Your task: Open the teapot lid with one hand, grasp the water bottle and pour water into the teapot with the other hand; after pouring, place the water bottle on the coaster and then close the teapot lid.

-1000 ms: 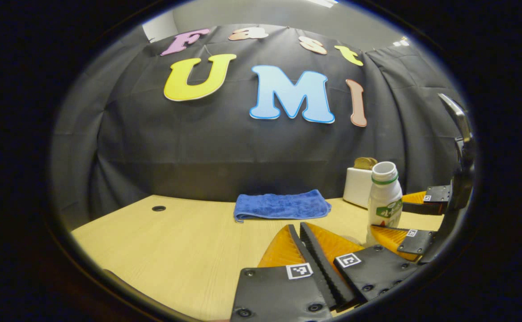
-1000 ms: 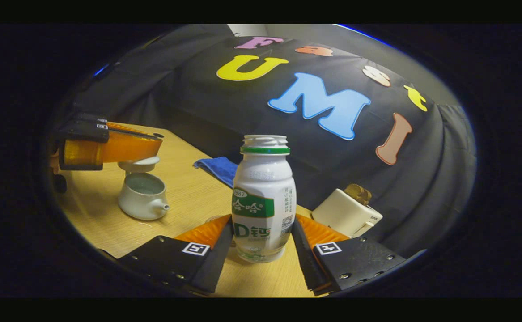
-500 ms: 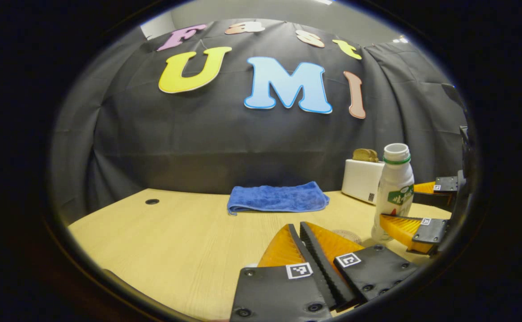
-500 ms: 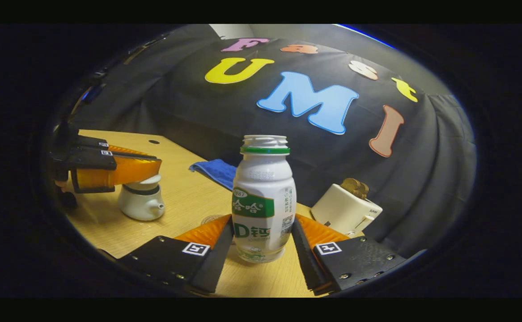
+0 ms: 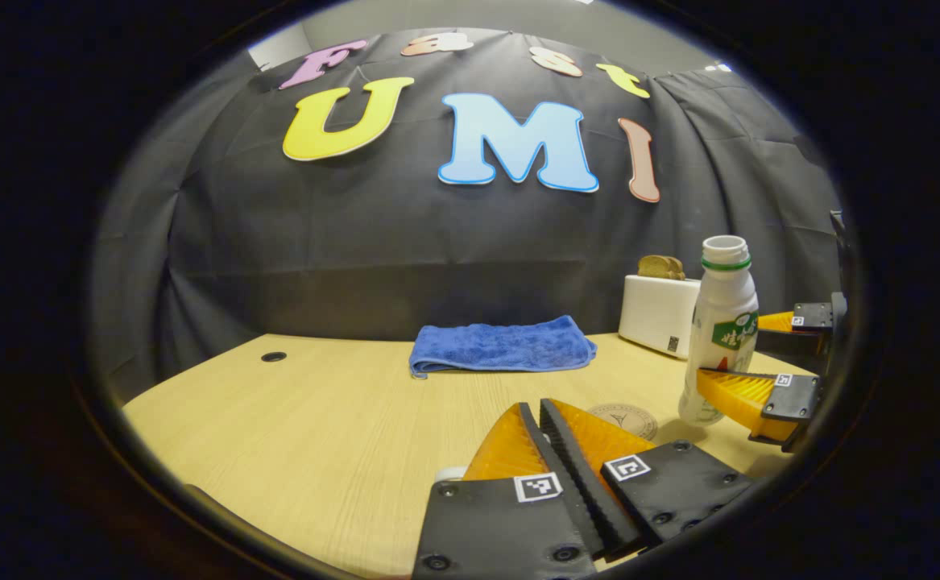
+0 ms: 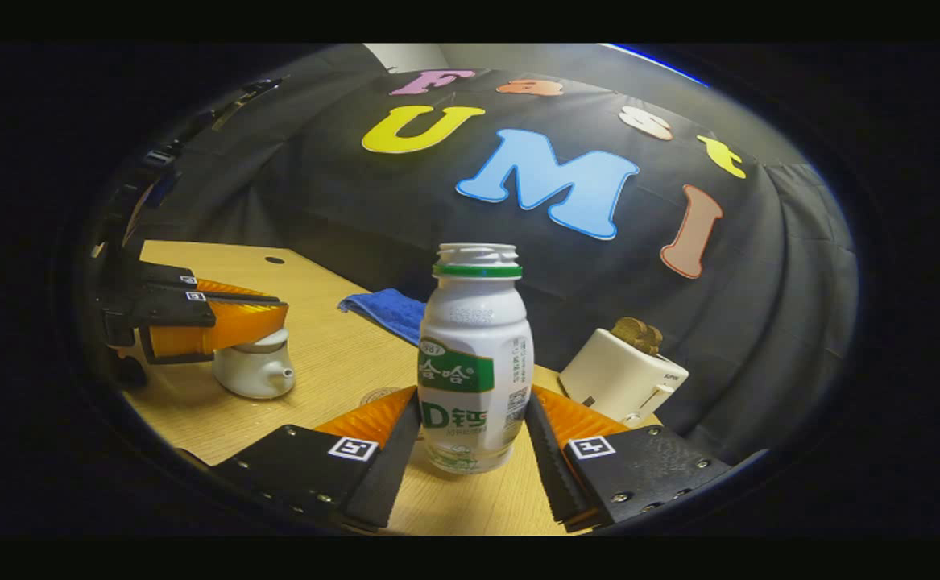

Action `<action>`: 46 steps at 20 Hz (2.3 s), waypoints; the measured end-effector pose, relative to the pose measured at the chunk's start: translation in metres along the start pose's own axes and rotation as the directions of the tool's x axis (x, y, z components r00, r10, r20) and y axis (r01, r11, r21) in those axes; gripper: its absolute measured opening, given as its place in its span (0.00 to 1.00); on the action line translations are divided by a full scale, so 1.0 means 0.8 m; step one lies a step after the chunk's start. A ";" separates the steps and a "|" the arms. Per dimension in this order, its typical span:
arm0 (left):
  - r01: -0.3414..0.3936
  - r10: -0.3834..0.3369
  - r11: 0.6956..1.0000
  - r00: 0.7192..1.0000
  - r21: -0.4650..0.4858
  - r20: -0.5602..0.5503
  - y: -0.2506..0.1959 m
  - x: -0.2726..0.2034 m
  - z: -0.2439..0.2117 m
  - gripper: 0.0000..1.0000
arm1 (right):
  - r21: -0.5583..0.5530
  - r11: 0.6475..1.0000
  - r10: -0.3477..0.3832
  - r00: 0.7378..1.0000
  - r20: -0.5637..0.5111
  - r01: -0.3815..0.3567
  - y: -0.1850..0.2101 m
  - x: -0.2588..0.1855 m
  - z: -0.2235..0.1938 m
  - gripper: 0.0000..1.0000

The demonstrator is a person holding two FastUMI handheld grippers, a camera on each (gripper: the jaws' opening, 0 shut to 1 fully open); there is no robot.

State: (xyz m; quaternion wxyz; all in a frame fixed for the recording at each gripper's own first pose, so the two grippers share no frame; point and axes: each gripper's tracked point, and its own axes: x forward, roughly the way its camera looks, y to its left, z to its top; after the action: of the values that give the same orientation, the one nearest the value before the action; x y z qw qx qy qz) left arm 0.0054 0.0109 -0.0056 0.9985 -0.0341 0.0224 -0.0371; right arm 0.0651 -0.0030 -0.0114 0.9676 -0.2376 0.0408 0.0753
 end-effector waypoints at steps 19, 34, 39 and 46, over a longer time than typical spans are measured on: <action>-0.003 0.002 1.000 1.000 0.026 0.012 -0.006 0.000 -0.002 0.14 | 0.031 0.999 0.018 1.000 -0.009 -0.017 0.008 0.001 -0.002 0.71; -0.010 0.009 0.999 1.000 0.040 0.008 -0.008 -0.001 -0.003 0.00 | 0.028 0.999 0.016 1.000 -0.011 -0.016 0.007 -0.001 -0.002 0.71; -0.007 0.006 0.999 1.000 0.039 0.018 -0.008 -0.003 -0.002 0.26 | 0.040 0.999 -0.003 1.000 0.008 0.003 0.001 -0.003 0.005 0.71; -0.010 0.007 0.998 0.999 0.062 0.046 -0.009 -0.009 0.009 0.00 | 0.068 0.998 -0.008 1.000 0.018 0.007 -0.003 -0.003 0.009 0.71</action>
State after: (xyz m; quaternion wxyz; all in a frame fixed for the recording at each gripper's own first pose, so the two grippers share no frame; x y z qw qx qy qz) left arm -0.0020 0.0046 0.0026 0.9995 -0.0039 -0.0016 -0.0326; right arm 0.0635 -0.0016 -0.0036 0.9757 -0.2041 0.0333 0.0725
